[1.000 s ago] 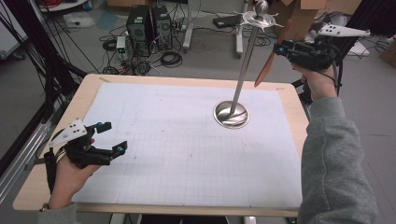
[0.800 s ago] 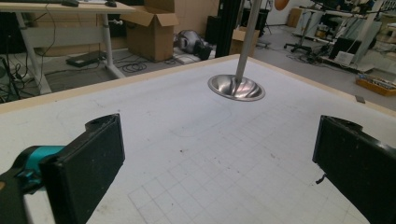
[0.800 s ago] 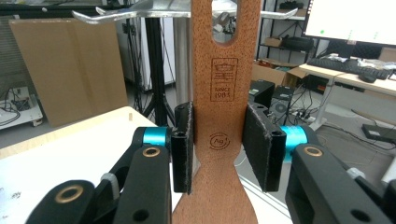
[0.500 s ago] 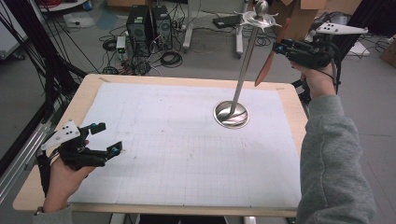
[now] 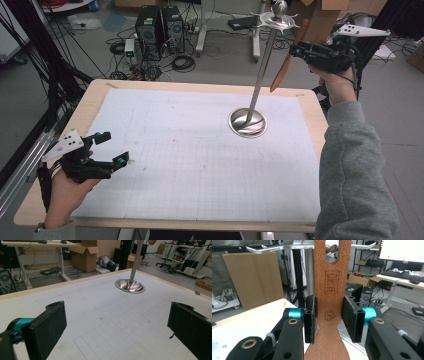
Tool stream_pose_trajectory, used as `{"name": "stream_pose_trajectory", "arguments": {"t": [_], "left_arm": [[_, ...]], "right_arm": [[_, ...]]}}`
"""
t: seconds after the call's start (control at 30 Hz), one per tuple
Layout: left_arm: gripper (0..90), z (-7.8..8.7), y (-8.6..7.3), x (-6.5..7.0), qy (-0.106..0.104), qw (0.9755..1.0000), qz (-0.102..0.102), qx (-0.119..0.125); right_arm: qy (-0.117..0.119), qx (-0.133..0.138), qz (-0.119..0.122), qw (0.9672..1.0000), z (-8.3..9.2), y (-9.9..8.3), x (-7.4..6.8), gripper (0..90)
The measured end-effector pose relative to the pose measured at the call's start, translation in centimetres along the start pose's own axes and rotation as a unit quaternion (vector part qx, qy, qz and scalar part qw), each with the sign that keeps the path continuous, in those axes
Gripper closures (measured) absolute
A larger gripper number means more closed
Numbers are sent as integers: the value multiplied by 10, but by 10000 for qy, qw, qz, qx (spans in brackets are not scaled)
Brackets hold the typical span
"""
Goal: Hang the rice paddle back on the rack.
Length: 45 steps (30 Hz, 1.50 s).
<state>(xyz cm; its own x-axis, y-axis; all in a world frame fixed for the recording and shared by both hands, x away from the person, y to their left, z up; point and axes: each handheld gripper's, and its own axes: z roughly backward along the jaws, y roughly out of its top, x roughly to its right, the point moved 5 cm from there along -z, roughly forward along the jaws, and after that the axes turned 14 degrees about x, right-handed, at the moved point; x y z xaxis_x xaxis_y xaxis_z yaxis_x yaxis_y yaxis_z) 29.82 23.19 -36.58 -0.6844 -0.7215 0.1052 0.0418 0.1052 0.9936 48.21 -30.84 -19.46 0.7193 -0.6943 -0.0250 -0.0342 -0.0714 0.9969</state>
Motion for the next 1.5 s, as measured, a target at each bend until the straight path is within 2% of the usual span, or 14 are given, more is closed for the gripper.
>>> {"name": "stream_pose_trajectory", "arguments": {"t": [0.53,0.63,0.83,1.2,1.5], "left_arm": [[25,-1,-3,-1,27,10000,-13,-63],[26,-1,-4,-1,19,10000,-8,-86],[25,-1,-4,-2,35,10000,1,-86],[25,-1,-4,-2,51,10000,-5,-75],[26,-2,-4,-3,42,10000,-2,-80]], "right_arm": [[19,-56,22,10000,-3,-4,-1,647],[44,-135,33,9999,-5,-7,-1,647],[63,-80,-28,9999,-5,-8,-1,647],[-23,-56,110,9999,-4,-9,-2,640],[5,-93,136,9999,-6,-11,-7,569]]}}
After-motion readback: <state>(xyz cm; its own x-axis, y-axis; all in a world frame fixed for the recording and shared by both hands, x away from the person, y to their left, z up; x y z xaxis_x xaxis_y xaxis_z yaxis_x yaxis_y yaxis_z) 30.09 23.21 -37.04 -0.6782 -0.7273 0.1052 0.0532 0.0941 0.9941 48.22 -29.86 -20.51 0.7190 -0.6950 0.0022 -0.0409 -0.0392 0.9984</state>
